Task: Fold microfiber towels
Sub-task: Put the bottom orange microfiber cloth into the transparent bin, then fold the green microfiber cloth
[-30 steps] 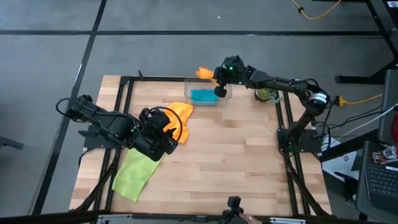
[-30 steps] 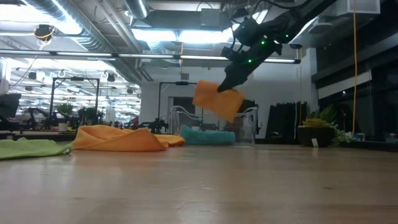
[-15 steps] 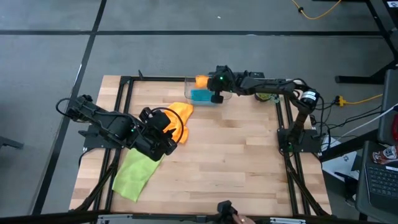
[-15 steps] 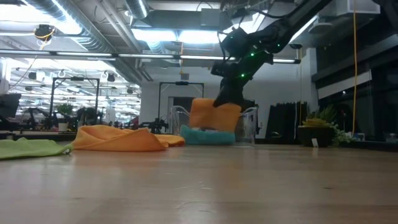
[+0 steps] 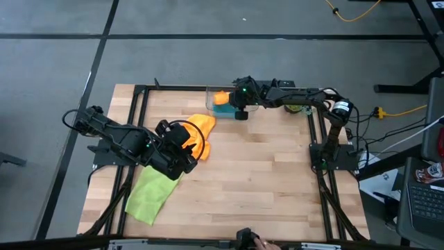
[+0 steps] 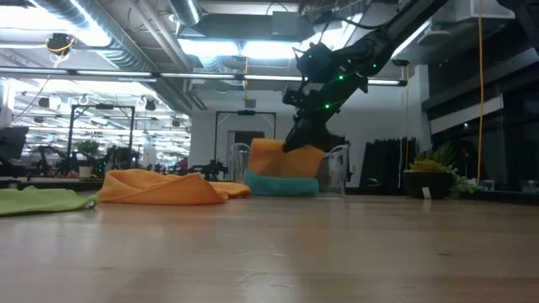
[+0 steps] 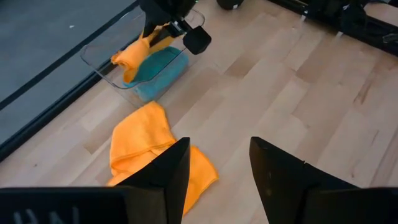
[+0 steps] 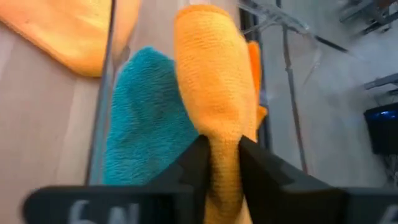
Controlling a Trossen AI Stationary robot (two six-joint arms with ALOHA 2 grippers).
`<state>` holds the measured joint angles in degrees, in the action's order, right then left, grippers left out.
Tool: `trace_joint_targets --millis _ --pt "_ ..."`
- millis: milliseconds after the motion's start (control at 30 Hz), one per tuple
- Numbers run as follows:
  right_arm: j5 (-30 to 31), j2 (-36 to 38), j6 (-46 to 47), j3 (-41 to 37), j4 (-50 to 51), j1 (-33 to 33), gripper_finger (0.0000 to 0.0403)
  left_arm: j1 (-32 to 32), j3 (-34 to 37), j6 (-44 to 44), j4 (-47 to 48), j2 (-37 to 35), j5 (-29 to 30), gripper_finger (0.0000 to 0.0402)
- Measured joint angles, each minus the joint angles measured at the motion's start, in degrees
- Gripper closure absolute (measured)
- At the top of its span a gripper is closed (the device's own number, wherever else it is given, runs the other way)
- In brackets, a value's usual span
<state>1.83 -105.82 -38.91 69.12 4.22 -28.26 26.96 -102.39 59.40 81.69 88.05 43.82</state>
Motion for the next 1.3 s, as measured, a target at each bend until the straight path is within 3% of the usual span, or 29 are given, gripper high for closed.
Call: trace_joint_targets --millis 300,467,667,900,1133,1300 --pt "0.0 0.0 7.3 0.0 5.6 2.4 0.019 0.0 0.0 0.0 0.1 0.0 0.0 0.0243" --pt "-0.3 -0.1 10.0 3.3 10.6 3.3 0.0144 0.0 0.0 0.0 0.2 0.0 0.0 0.0243" --pt "-1.5 -0.1 14.8 16.3 23.3 3.3 0.0132 0.0 0.0 0.0 0.2 0.0 0.0 0.0243" --pt "-4.1 0.1 31.5 30.0 35.7 3.7 0.0131 0.4 0.0 0.0 0.2 0.0 0.0 0.0243" --pt "-13.4 0.0 38.9 31.4 39.9 4.8 0.0131 1.8 0.0 0.1 0.1 0.0 0.0 0.0243" --pt "-14.0 0.0 40.9 30.8 43.7 6.5 0.0131 3.5 0.0 0.3 0.1 0.0 0.0 0.0243"
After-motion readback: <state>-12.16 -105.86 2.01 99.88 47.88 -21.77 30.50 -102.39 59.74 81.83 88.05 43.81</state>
